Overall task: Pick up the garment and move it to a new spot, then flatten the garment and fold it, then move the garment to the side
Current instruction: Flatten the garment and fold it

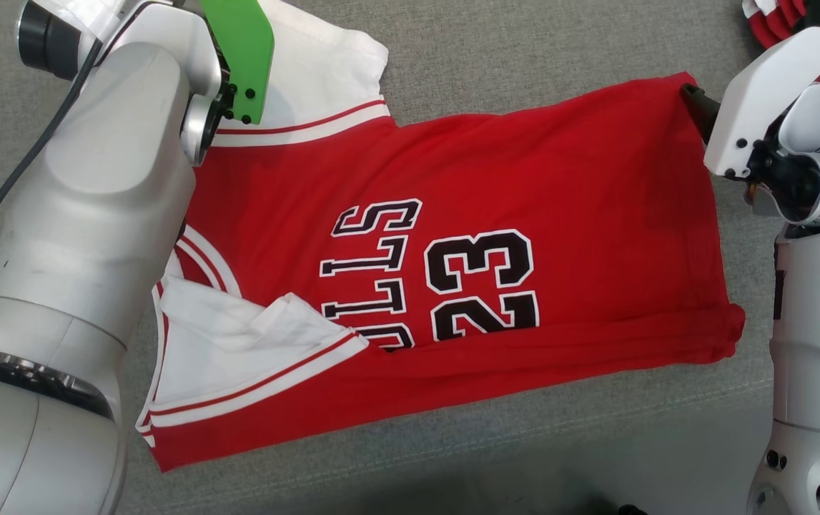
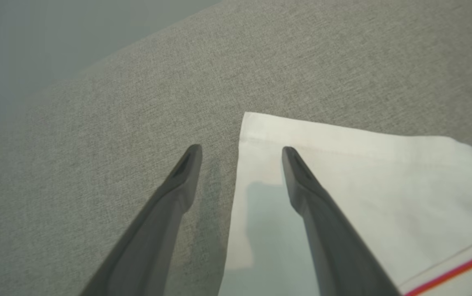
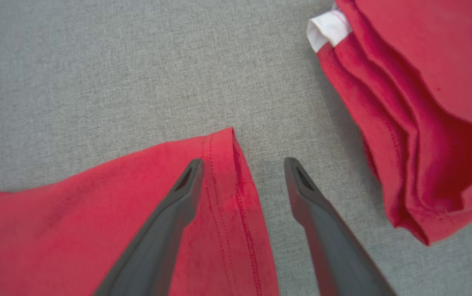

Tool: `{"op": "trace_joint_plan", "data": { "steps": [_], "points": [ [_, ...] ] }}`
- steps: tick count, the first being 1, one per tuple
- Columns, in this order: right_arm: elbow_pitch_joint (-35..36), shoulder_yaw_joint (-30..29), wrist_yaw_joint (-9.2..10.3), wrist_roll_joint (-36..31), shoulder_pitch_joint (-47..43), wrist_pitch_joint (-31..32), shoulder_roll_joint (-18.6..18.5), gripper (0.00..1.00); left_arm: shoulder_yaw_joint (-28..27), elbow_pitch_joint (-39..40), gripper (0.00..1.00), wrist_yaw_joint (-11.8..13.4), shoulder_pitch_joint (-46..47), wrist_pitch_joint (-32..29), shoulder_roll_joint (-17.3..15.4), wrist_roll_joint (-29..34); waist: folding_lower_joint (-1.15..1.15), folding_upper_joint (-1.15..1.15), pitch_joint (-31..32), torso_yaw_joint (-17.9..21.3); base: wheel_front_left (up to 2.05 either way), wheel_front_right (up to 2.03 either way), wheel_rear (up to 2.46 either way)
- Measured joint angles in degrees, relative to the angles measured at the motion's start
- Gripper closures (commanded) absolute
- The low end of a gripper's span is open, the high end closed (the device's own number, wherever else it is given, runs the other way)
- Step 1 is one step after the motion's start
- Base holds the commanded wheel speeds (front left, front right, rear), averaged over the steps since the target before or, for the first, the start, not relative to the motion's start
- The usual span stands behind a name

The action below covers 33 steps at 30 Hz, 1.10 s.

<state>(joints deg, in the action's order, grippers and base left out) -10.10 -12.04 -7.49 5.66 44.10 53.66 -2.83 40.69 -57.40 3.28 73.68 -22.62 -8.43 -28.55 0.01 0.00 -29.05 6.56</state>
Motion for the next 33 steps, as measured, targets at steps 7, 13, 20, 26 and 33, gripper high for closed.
{"op": "trace_joint_plan", "data": {
  "steps": [7,13,20,26,33],
  "points": [
    [-1.47,0.64,0.00,0.85,1.08,-1.89,0.02,0.00,0.96,-3.14,0.00,0.35,1.52,1.47,-0.14,0.94,0.00,0.00,-0.75,0.98,0.00,0.00,0.00],
    [-2.55,1.58,0.00,1.78,1.81,-3.35,0.02,0.00,1.54,-5.27,0.00,0.31,2.35,3.24,-0.16,1.07,0.00,0.00,-1.51,1.75,0.00,0.00,0.00],
    [-3.77,2.79,0.00,2.85,2.16,-4.85,-0.02,0.02,2.14,-7.76,0.21,0.77,3.15,5.53,-0.68,1.55,0.00,0.00,-2.03,2.63,0.00,0.00,0.00],
    [-3.94,3.34,0.00,3.00,2.48,-5.14,0.01,0.04,2.20,-9.66,0.11,0.69,3.58,6.37,-0.45,1.41,0.00,0.00,-3.04,2.75,0.00,0.00,0.00],
    [-4.59,2.89,0.00,3.56,3.07,-5.86,0.02,0.09,1.69,-11.12,0.56,-1.91,3.65,6.56,1.35,-0.65,0.00,0.00,-3.55,1.96,0.00,0.00,0.00]
  ]
}}
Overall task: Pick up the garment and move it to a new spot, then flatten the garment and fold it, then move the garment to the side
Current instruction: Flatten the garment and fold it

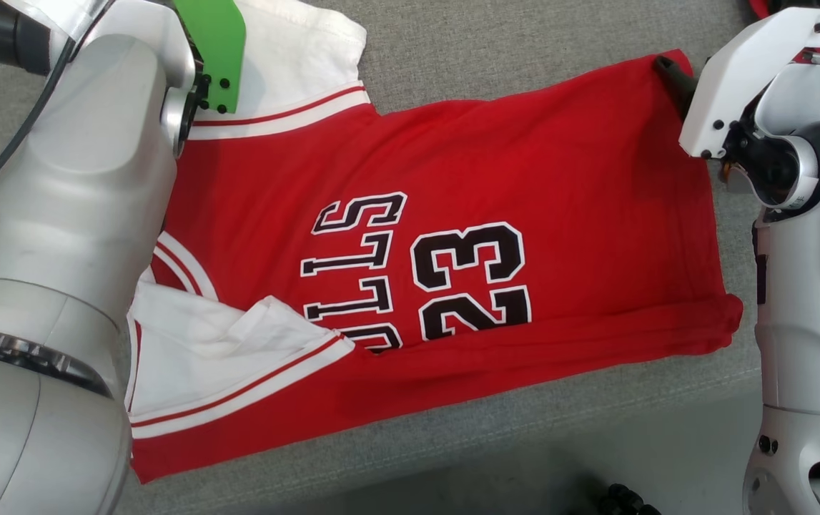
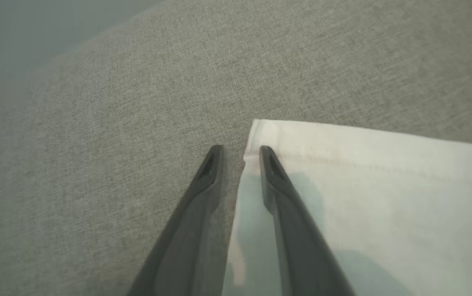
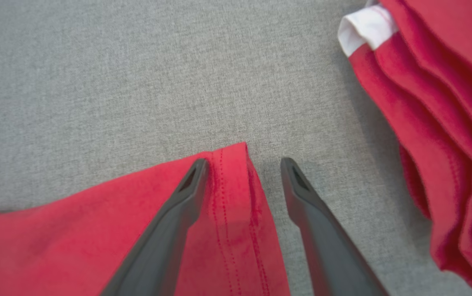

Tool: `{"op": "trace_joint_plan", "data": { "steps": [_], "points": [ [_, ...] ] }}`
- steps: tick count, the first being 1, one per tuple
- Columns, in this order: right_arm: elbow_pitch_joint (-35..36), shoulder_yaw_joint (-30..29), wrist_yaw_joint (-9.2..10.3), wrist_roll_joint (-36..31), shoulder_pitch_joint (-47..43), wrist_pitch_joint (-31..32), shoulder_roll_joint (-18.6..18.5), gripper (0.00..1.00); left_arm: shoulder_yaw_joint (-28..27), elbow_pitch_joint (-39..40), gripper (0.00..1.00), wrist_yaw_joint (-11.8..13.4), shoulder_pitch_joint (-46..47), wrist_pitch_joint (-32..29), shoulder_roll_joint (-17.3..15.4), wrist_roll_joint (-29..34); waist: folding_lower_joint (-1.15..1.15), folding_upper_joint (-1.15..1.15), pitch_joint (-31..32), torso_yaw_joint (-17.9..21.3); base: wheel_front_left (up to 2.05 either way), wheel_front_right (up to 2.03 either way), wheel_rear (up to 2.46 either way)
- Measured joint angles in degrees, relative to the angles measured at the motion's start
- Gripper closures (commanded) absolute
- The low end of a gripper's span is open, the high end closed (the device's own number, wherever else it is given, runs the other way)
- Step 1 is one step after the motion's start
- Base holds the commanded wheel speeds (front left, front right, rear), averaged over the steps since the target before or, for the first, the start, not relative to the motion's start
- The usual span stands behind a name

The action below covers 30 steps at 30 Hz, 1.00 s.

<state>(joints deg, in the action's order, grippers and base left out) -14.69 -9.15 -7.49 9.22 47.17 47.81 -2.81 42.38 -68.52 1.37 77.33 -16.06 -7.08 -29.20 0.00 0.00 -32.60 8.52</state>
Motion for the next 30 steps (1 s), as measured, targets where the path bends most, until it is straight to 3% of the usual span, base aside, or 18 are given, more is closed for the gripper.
{"op": "trace_joint_plan", "data": {
  "steps": [2,3,6,9,12,16,20,29,30],
  "points": [
    [-0.16,-0.04,0.00,-0.01,0.08,-0.09,-0.02,0.09,0.01,-0.21,0.78,-0.66,0.01,0.00,0.47,-0.19,0.00,0.00,-0.09,-0.15,0.00,0.00,0.00],
    [-0.35,-0.03,0.00,-0.03,0.08,-0.13,0.00,0.10,0.12,-0.34,1.00,-0.85,0.01,0.01,0.68,-0.19,0.00,0.00,-0.03,-0.18,0.00,0.00,0.00],
    [-1.09,-0.45,0.00,0.14,0.20,-0.13,0.00,0.09,0.36,-0.98,1.00,-1.00,0.00,-0.02,0.94,-0.38,0.00,0.00,0.34,-0.25,0.00,0.00,0.00],
    [-1.99,-1.33,0.00,0.87,1.33,1.24,-0.05,0.15,0.41,-1.37,1.00,-1.14,0.00,-0.03,1.29,-0.66,0.00,0.00,0.42,-0.52,0.00,0.00,0.00],
    [-2.66,-1.34,0.00,1.92,2.66,4.58,0.02,0.15,0.42,-1.62,1.00,-1.18,0.04,0.00,1.68,-1.05,0.00,0.00,0.36,-0.77,0.00,0.00,0.00],
    [-2.83,-2.69,0.00,1.30,4.45,9.82,-0.01,0.25,0.59,-2.00,1.00,-1.35,0.17,0.21,1.99,-1.38,0.00,0.00,0.42,-1.12,0.00,0.00,0.00],
    [-2.78,-4.10,0.00,0.64,5.89,14.07,-0.01,0.13,0.77,-2.25,1.00,-1.43,0.21,0.37,2.26,-1.62,0.00,0.00,0.45,-1.42,0.00,0.00,0.00],
    [-4.76,-7.91,0.00,0.09,9.13,18.37,0.00,0.36,1.71,-2.33,1.00,-1.93,0.66,1.01,3.11,-2.00,0.00,0.00,-0.01,-2.73,0.00,0.00,0.00],
    [-5.38,-8.83,0.00,-0.03,9.71,18.90,0.01,0.47,1.86,-2.27,1.00,-1.96,0.82,1.01,3.25,-2.01,0.00,0.00,-0.14,-2.92,0.00,0.00,0.00]
  ]
}}
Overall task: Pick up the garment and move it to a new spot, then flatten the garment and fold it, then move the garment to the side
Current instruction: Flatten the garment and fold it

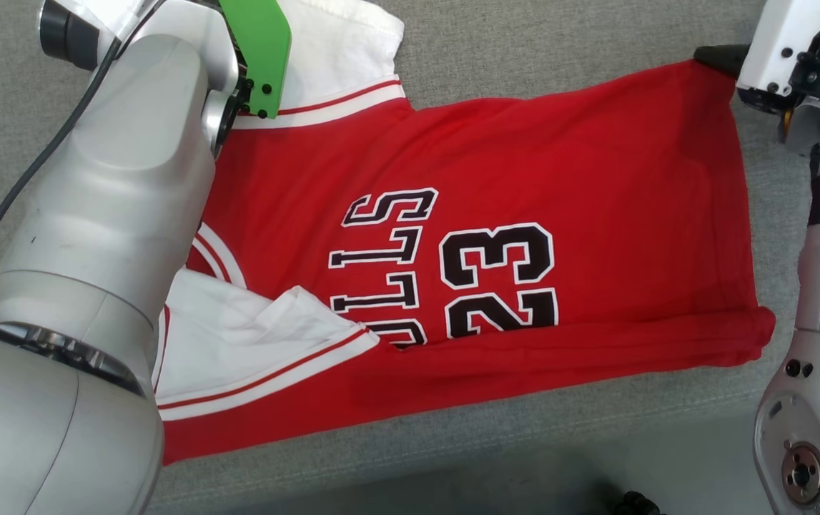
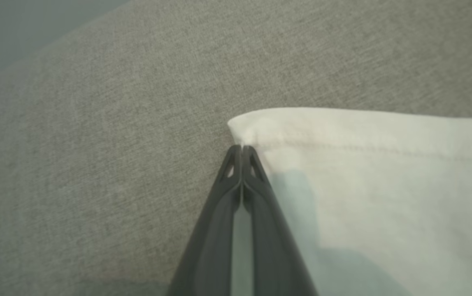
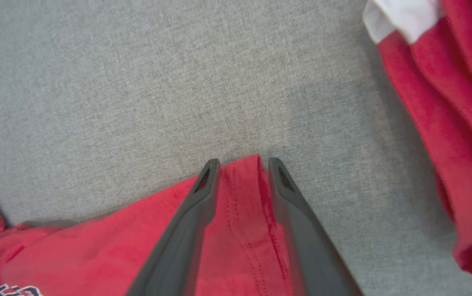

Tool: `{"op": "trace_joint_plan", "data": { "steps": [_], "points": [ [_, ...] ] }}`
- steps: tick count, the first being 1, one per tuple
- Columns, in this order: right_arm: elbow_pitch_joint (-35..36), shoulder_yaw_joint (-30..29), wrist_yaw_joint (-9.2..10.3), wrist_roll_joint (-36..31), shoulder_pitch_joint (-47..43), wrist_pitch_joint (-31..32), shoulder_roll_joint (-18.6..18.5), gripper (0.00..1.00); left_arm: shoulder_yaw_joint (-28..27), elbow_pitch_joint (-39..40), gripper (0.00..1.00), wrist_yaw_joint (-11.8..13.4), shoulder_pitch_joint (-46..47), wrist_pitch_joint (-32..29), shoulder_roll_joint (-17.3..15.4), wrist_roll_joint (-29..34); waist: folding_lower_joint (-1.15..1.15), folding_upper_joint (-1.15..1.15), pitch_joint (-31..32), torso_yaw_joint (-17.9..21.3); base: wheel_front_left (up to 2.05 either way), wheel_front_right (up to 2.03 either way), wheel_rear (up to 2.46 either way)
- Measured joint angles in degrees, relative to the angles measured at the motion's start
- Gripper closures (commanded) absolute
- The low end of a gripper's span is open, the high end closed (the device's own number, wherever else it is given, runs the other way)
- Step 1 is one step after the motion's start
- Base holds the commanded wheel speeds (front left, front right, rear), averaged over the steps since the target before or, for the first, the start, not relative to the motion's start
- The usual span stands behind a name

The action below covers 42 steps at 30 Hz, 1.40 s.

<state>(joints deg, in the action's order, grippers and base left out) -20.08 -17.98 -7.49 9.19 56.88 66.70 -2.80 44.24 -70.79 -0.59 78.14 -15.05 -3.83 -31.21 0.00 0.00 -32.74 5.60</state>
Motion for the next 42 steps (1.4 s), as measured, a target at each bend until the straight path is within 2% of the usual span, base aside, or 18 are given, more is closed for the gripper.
{"op": "trace_joint_plan", "data": {
  "steps": [1,4,6,10,13,15,16,21,23,25,26,27,29,42],
  "points": [
    [-0.53,-0.89,0.00,-0.33,0.57,0.53,-0.01,0.42,0.12,0.10,1.00,-0.02,0.10,0.02,0.18,0.00,0.00,0.00,-0.14,-0.20,0.00,0.00,0.00],
    [-1.90,-3.03,0.00,-1.80,2.44,1.62,-0.09,0.15,0.33,0.41,1.00,-0.18,0.44,0.19,0.54,-0.33,0.00,0.00,-0.61,-0.73,0.00,0.00,0.00],
    [-2.65,-3.76,0.00,-1.83,3.23,2.04,-0.02,0.13,0.47,0.56,1.00,-0.19,0.71,0.27,0.64,-0.52,0.00,0.00,-0.97,-0.99,0.00,0.00,0.00],
    [-3.43,-3.76,0.00,-2.08,3.44,2.38,0.00,0.18,0.66,0.64,1.00,-0.18,1.07,0.45,0.79,-1.00,0.00,0.00,-1.36,-1.41,0.00,0.00,0.00],
    [-2.79,-3.27,0.00,-2.14,3.37,3.81,-0.04,0.16,0.97,0.49,1.00,-0.16,1.10,0.48,0.83,-1.24,0.00,0.00,-1.21,-1.42,0.00,0.00,0.00],
    [-1.94,-3.15,0.00,-2.31,3.37,4.49,0.03,0.11,1.08,0.29,1.00,-0.16,1.10,0.48,0.85,-1.42,0.00,0.00,-0.97,-1.34,0.00,0.00,0.00],
    [-1.55,-3.14,0.00,-2.33,3.40,4.99,0.00,0.14,1.12,0.13,1.00,-0.15,1.09,0.48,0.85,-1.46,0.00,0.00,-0.82,-1.28,0.00,0.00,0.00],
    [0.38,-2.00,0.00,-1.63,3.39,7.90,-0.01,0.17,1.25,-0.48,1.00,-0.15,1.01,0.42,0.86,-1.90,0.00,0.00,-0.13,-0.78,0.00,0.00,0.00],
    [1.16,-2.05,0.00,-2.04,3.20,8.71,-0.02,0.31,1.29,-0.63,1.00,-0.07,1.01,0.42,0.85,-2.00,0.00,0.00,0.00,-0.55,0.00,0.00,0.00],
    [1.69,-2.55,0.00,-2.23,2.75,9.35,-0.04,0.35,1.40,-0.79,1.00,0.00,1.01,0.42,0.86,-2.05,0.00,0.00,0.01,-0.50,0.00,0.00,0.00],
    [1.79,-2.85,0.01,-2.29,2.40,9.64,-0.05,0.42,1.46,-0.85,1.00,0.00,1.01,0.42,0.86,-2.13,0.00,0.00,-0.04,-0.53,0.00,0.00,0.00],
    [1.88,-3.12,0.00,-2.45,1.99,9.68,-0.03,0.40,1.54,-0.88,1.00,0.00,1.01,0.42,0.86,-2.14,0.00,0.00,-0.11,-0.56,0.00,0.00,0.00],
    [1.89,-3.72,0.01,-2.81,1.57,9.69,-0.04,0.45,1.72,-0.87,1.00,0.00,1.07,0.42,0.86,-2.30,0.00,0.00,-0.31,-0.67,0.00,0.00,0.00],
    [-1.07,-7.34,0.01,-4.80,2.74,5.60,-0.03,0.51,2.61,-0.40,1.00,-0.20,1.70,1.08,1.22,-3.14,0.00,0.00,-1.14,-2.27,0.00,0.00,0.00]
  ]
}}
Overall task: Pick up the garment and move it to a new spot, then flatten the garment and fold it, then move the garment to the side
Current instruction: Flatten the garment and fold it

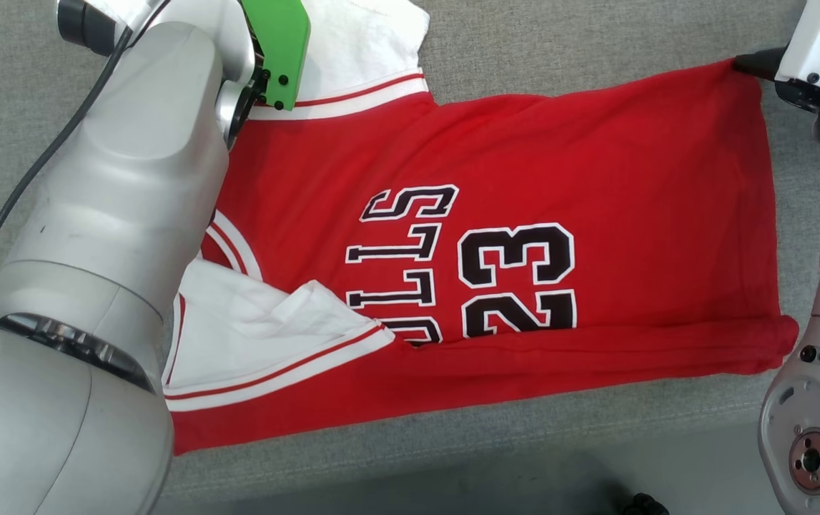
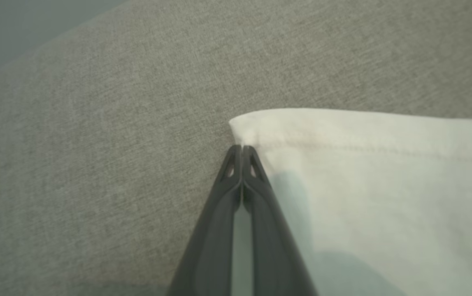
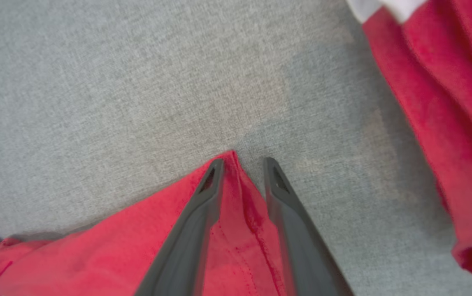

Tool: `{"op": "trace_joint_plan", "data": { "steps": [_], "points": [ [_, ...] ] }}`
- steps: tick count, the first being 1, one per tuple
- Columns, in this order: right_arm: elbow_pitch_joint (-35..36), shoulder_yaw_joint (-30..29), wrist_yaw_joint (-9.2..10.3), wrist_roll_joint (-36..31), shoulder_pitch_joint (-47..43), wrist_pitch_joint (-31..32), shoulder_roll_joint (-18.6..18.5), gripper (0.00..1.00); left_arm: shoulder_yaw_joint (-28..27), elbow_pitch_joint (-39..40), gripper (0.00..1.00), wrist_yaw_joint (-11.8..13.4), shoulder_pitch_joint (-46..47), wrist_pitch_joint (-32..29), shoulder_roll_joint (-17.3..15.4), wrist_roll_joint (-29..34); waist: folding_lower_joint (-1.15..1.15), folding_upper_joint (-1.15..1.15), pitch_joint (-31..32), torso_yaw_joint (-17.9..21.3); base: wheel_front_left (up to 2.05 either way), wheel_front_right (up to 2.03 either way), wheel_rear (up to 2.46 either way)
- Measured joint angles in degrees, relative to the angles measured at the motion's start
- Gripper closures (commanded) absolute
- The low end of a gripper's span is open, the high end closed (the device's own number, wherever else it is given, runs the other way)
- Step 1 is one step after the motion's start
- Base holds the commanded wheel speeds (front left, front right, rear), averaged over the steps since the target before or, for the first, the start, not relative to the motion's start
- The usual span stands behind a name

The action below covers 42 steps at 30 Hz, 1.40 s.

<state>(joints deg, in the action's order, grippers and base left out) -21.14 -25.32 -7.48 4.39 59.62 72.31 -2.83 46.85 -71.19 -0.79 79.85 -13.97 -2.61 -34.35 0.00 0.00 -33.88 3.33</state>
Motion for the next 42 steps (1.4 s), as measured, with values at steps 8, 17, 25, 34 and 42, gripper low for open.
{"op": "trace_joint_plan", "data": {
  "steps": [8,17,25,34,42],
  "points": [
    [-3.04,-0.37,-0.01,-1.67,0.87,-0.96,-0.13,0.55,0.81,0.38,1.00,-0.02,0.03,-0.09,0.09,-0.87,0.00,0.00,0.00,-0.63,0.00,0.00,0.00],
    [-4.92,0.63,-0.01,-1.64,0.99,-1.07,-0.24,1.00,1.46,0.29,1.00,0.27,-0.40,-0.35,0.05,-1.67,0.00,0.00,0.68,-0.98,0.00,0.00,0.00],
    [-4.93,2.11,-0.01,-1.33,0.52,-4.07,-0.08,1.00,1.46,-0.46,1.00,0.62,-1.39,0.99,-0.02,-2.31,0.00,0.00,2.08,-0.71,0.00,0.00,0.00],
    [-1.92,3.52,-0.01,2.04,-3.20,-4.02,0.00,1.00,0.47,1.37,1.00,-0.18,-3.28,4.08,-0.19,-5.08,0.00,0.00,6.03,-1.01,0.00,0.00,0.00],
    [4.59,2.89,-0.01,3.03,-10.32,-2.82,-1.47,1.00,-0.44,4.87,1.00,-0.56,-8.66,9.39,-0.23,-7.53,0.00,0.00,8.86,-2.63,0.00,0.00,0.00]
  ]
}}
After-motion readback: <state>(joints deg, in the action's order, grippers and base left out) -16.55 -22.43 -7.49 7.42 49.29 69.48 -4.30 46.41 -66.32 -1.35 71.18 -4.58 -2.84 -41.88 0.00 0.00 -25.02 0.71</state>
